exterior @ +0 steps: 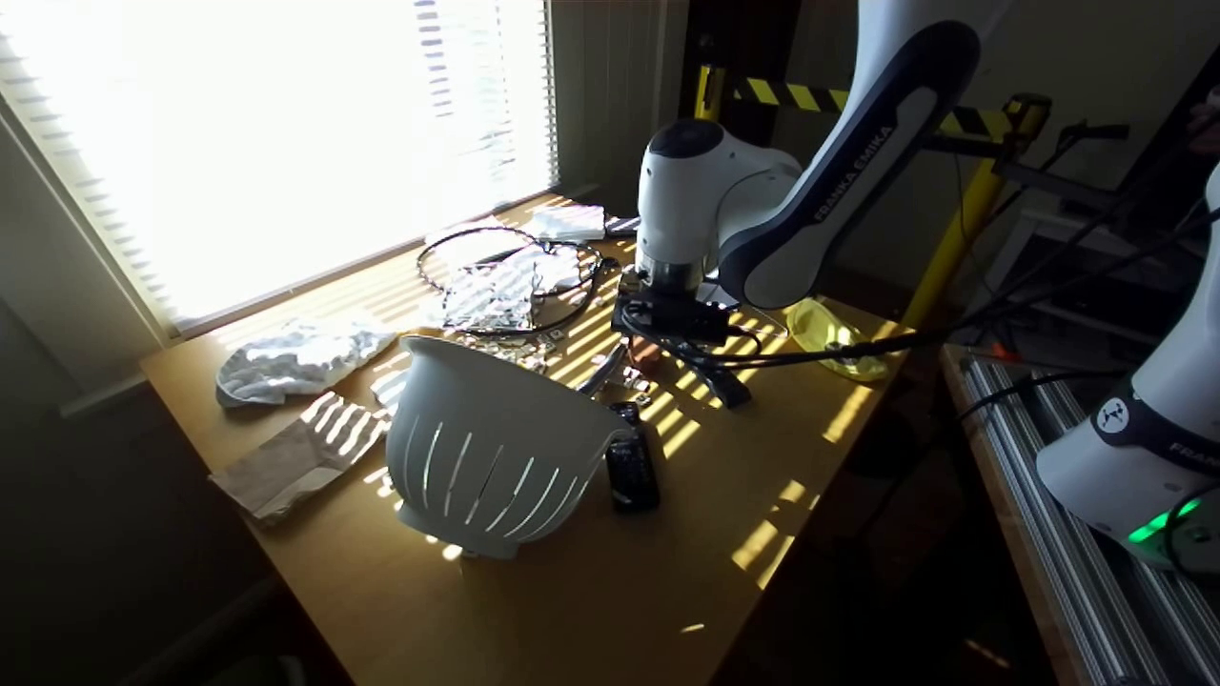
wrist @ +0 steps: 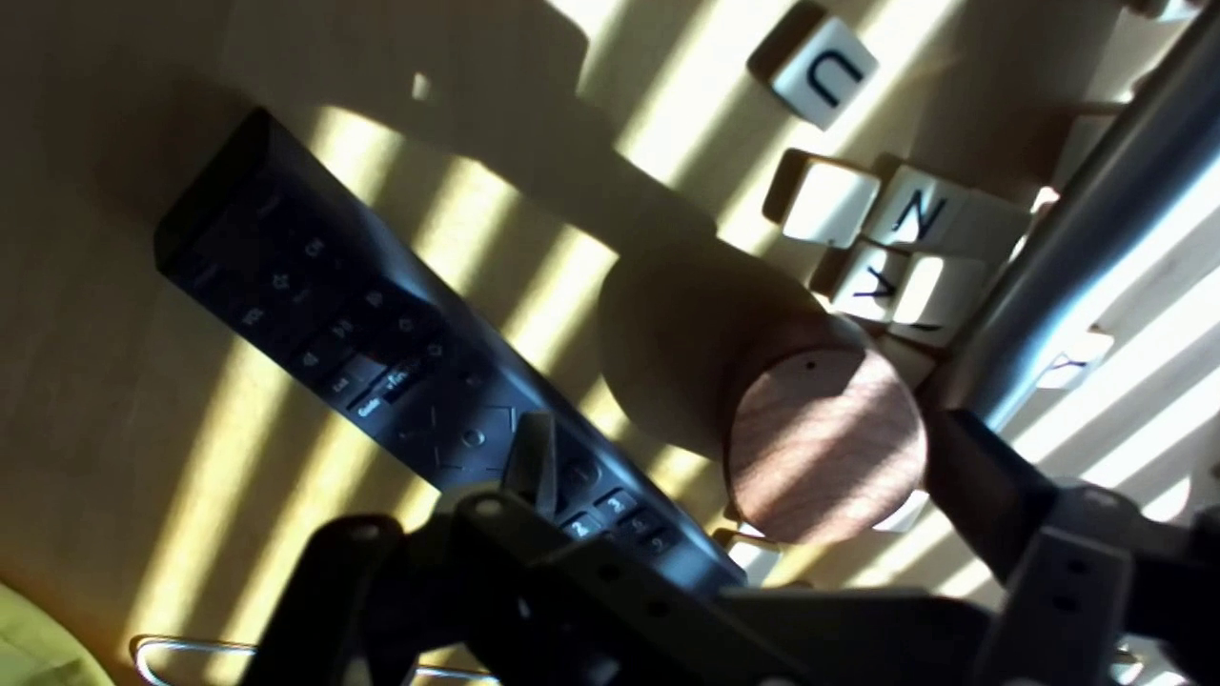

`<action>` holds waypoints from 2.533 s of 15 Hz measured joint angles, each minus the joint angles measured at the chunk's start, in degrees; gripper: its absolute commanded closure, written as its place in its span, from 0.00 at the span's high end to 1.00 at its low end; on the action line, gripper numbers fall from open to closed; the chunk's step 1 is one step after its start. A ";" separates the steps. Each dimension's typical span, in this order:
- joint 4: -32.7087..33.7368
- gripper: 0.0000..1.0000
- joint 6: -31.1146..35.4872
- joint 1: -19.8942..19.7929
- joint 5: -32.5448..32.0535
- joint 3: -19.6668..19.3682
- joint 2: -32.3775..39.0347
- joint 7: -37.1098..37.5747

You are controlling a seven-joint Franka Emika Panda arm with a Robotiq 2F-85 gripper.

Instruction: Move the banana bag, brown object and spatula to the right then place the white colander upright.

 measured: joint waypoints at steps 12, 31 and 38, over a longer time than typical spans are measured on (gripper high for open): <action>2.16 0.91 3.59 -0.82 8.59 0.12 3.89 -8.07; 4.96 0.35 4.39 6.15 9.11 -13.48 5.28 -6.96; 1.53 0.35 -2.78 11.46 5.36 -25.64 5.01 -0.68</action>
